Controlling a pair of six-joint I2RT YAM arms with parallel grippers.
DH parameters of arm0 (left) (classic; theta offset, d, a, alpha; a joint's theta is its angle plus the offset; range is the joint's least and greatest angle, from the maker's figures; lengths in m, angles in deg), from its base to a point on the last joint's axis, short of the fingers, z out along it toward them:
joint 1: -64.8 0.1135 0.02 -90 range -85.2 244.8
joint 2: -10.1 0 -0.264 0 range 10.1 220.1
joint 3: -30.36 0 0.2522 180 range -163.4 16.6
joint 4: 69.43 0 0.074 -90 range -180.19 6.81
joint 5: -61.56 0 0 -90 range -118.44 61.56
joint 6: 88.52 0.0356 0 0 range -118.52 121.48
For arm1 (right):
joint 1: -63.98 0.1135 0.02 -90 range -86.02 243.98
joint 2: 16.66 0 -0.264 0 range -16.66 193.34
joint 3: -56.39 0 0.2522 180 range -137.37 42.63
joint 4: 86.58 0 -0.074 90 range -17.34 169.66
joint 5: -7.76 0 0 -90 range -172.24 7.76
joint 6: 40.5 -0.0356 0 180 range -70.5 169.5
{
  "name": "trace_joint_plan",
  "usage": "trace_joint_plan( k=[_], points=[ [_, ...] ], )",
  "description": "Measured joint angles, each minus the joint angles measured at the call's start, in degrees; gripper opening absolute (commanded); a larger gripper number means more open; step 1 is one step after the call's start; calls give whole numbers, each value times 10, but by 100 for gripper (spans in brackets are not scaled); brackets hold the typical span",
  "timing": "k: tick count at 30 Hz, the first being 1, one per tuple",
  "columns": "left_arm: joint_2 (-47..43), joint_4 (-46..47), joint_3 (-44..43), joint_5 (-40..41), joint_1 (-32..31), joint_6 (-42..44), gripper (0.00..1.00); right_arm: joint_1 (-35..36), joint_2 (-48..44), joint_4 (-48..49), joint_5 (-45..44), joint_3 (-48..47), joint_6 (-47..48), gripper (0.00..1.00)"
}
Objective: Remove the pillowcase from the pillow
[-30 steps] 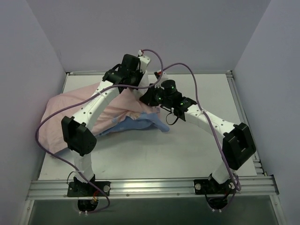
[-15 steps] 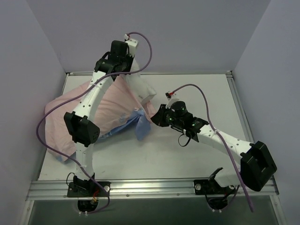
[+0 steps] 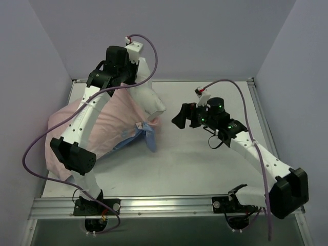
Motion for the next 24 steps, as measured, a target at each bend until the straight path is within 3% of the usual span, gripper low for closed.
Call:
trace_joint_plan(
  k=[3,6,12,18,21,22,23,24],
  points=[
    [-23,2,25,-9,-6,3,2,-2,-57,17,12,-54,20,100],
    [-23,2,33,-16,-12,7,2,14,-48,63,32,-110,29,100],
    [-23,-1,37,-21,-18,9,2,81,121,117,41,-217,47,100],
    [-23,-18,49,-33,-18,9,2,98,268,125,33,-261,64,97],
    [-23,-16,60,-33,-17,9,2,98,288,127,52,-274,63,54],
    [-23,-16,60,-33,-17,11,2,98,292,133,63,-276,61,12],
    [-23,-16,60,-33,-17,12,28,98,295,140,73,-276,56,0],
    [-23,-17,60,-33,-17,16,81,97,298,153,85,-276,45,0]
  ],
)
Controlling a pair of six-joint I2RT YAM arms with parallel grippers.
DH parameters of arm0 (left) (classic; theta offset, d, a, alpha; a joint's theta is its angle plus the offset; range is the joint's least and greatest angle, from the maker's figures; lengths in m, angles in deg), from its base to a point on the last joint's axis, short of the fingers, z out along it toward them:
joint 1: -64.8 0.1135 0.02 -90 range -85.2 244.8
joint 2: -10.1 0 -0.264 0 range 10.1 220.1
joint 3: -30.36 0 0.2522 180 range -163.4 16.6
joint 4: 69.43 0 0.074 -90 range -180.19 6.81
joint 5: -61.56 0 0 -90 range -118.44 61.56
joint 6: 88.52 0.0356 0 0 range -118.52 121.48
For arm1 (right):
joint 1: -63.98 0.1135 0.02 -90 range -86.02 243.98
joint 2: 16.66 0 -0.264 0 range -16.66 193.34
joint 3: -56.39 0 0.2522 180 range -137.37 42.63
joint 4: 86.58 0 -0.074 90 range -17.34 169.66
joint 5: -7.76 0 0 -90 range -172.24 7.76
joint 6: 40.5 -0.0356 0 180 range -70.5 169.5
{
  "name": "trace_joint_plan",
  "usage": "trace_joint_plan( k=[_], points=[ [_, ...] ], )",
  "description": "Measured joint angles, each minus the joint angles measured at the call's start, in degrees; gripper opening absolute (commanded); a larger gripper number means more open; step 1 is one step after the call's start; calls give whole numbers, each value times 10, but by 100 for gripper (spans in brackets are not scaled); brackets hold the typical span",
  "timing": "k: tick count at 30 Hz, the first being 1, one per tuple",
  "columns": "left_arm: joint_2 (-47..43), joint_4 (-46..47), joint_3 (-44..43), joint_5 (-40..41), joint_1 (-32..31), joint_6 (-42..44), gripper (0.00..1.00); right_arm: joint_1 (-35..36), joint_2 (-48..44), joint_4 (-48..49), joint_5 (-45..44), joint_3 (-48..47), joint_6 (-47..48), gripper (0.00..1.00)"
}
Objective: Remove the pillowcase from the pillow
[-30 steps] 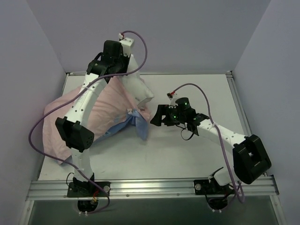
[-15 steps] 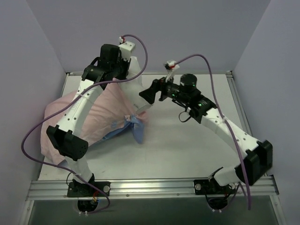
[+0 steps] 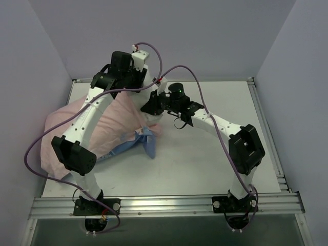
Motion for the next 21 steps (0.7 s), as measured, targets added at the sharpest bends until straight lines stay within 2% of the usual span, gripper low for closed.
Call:
trace_joint_plan(
  k=[1,7,10,13,16,18,21],
  points=[
    [0,0,-1,-3,0,8,94,0,2,4,7,0,-6,0],
    [-11,-81,-82,-75,7,59,94,-21,26,45,19,36,-80,0],
    [-65,-153,-71,-106,45,94,94,-37,27,68,24,62,-130,0],
    [-192,-186,60,-85,87,126,94,-41,28,90,22,64,-176,0],
    [-337,-203,266,-80,84,145,94,-35,28,124,14,64,-228,0],
    [-378,-205,328,-96,74,153,94,-28,28,139,2,64,-254,0],
    [-369,-191,360,-96,39,151,96,-18,31,151,-12,64,-287,0]
  ],
)
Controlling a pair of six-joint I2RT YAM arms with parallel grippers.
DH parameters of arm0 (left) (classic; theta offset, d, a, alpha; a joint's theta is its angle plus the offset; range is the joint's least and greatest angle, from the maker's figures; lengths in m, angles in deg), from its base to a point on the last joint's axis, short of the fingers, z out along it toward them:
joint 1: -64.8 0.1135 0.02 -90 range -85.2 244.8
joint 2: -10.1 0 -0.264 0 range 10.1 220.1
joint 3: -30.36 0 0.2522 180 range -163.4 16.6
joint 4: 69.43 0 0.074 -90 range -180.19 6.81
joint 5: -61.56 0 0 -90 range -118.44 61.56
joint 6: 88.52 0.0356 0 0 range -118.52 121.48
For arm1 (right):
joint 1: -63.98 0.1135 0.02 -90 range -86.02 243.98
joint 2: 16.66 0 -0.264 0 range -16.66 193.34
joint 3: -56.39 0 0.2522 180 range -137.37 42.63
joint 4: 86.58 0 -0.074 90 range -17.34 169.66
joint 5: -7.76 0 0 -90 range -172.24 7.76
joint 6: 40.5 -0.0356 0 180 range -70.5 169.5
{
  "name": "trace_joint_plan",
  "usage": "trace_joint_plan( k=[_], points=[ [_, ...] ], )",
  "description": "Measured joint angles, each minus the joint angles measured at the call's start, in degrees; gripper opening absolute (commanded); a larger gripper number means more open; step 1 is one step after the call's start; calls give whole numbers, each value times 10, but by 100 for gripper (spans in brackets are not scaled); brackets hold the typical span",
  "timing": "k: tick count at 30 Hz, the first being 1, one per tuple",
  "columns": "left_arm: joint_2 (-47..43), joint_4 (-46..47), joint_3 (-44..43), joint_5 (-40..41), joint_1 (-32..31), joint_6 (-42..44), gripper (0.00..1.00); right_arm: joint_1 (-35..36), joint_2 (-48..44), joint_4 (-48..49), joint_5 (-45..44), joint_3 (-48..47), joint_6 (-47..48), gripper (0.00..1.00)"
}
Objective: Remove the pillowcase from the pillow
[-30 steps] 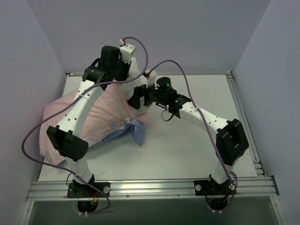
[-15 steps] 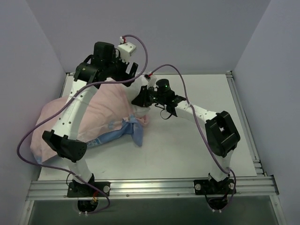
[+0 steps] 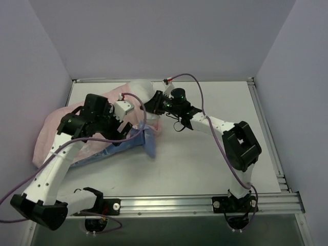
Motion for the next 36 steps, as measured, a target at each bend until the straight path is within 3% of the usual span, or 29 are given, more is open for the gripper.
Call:
trace_joint_plan(
  k=[2,7,8,10,11,19,23,29,36],
  points=[
    [27,40,3,19,-40,-2,100,4,5,7,-7,0,-15,0],
    [110,154,36,86,-139,-6,65,7,13,8,-24,0,-32,0],
    [126,174,43,97,-151,-7,46,7,13,5,-28,0,-33,0],
    [154,202,54,123,-159,-7,23,7,13,3,-31,0,-33,0],
    [169,213,55,142,-158,-9,4,7,13,1,-33,-1,-33,0],
    [151,261,95,183,-106,-4,2,-30,6,10,-16,21,-37,0],
    [76,267,154,174,-7,25,2,-116,-52,4,17,112,-28,0],
    [4,301,198,81,133,69,2,-277,-180,-31,98,220,-9,0],
    [14,322,205,-30,223,103,2,-362,-273,-110,171,262,29,0]
  ],
)
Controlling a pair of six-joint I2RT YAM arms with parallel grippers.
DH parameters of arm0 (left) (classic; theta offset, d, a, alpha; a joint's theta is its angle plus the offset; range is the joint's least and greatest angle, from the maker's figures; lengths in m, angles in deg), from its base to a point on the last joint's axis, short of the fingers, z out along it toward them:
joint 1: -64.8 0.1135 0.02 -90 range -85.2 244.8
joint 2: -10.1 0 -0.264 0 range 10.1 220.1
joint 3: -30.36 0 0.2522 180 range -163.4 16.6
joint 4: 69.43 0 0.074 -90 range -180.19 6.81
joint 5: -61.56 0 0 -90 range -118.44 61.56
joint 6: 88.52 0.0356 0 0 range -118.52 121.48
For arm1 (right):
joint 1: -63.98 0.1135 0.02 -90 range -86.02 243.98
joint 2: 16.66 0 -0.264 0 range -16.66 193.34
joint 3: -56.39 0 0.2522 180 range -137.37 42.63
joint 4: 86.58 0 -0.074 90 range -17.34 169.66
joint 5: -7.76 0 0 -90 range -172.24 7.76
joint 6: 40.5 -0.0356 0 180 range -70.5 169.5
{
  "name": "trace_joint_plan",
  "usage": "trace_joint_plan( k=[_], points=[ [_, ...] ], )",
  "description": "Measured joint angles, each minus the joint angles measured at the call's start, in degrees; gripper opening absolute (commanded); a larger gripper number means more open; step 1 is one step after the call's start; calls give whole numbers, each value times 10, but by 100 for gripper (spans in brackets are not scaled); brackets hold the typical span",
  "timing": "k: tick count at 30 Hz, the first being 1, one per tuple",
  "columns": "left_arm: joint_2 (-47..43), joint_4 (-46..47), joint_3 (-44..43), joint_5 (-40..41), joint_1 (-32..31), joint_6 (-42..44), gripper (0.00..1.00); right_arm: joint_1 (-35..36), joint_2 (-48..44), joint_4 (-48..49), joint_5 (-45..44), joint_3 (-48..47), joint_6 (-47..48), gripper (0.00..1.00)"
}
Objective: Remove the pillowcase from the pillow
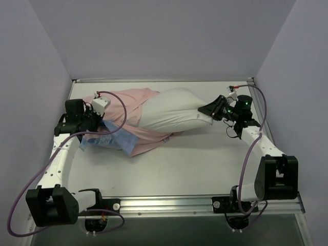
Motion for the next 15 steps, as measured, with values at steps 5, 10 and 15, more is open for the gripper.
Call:
trace_joint_plan(
  k=[5,10,15],
  points=[
    [21,-69,-21,-78,42,24,86,23,-41,-53,-34,0,45,0],
    [27,-219,-151,-116,78,38,94,10,-56,-94,-123,-7,77,0],
    [33,-324,-272,-143,132,104,94,19,-65,-120,-171,-28,91,0]
  ],
)
